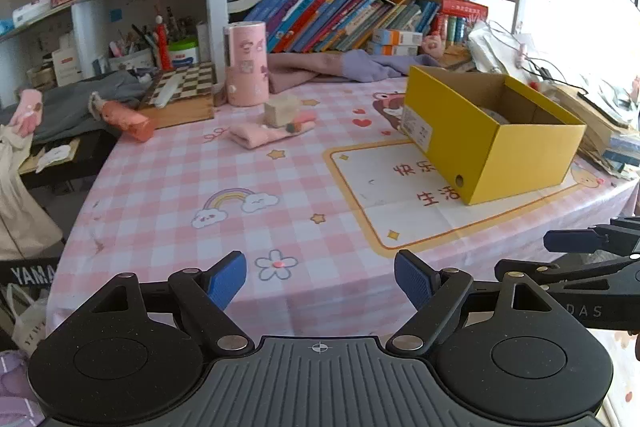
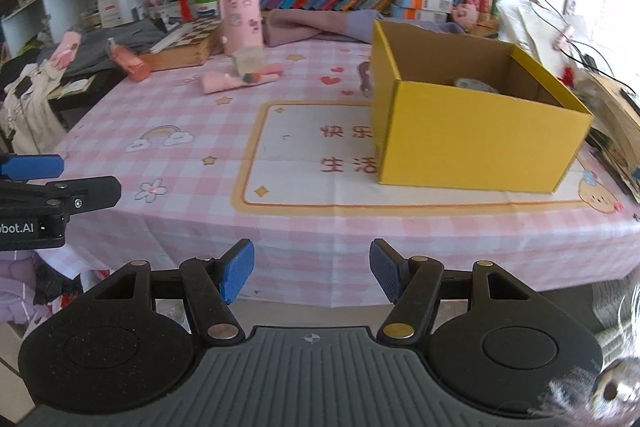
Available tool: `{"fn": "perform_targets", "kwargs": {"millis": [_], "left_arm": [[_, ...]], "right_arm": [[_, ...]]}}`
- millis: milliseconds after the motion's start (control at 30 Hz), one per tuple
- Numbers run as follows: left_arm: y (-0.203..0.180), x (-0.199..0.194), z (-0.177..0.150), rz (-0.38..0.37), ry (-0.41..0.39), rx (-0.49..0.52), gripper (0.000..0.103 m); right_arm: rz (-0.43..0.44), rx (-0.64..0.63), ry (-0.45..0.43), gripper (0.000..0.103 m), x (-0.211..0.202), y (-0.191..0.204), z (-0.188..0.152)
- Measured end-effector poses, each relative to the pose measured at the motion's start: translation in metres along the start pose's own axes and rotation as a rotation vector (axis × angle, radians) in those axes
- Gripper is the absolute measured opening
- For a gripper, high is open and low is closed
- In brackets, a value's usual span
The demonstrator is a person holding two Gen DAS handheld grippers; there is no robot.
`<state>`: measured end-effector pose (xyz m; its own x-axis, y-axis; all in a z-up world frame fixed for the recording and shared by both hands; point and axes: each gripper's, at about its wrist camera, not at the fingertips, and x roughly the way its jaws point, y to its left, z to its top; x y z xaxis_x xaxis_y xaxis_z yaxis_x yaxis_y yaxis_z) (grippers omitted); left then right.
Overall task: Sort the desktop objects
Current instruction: 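Withdraw both open tools from the yellow box toward the beige cube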
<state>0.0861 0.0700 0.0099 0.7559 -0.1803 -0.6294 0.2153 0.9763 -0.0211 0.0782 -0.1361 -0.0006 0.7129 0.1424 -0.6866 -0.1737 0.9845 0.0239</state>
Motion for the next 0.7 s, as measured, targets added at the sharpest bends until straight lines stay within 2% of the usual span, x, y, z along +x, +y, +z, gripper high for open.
{"fn": "perform_targets", "kwargs": {"millis": [333,700], "left_arm": [[0.018,-0.002,-0.001,0.031,-0.015,-0.036,0.084],[0.036,-0.005,0.005,0.054,-0.04,-0.073,0.084]], "right_arm": [[0.059,-0.093,-0.019,0.061,0.006,0.027,0.01],[0.089,-0.128,-0.027,0.061,0.013,0.044,0.024]]}}
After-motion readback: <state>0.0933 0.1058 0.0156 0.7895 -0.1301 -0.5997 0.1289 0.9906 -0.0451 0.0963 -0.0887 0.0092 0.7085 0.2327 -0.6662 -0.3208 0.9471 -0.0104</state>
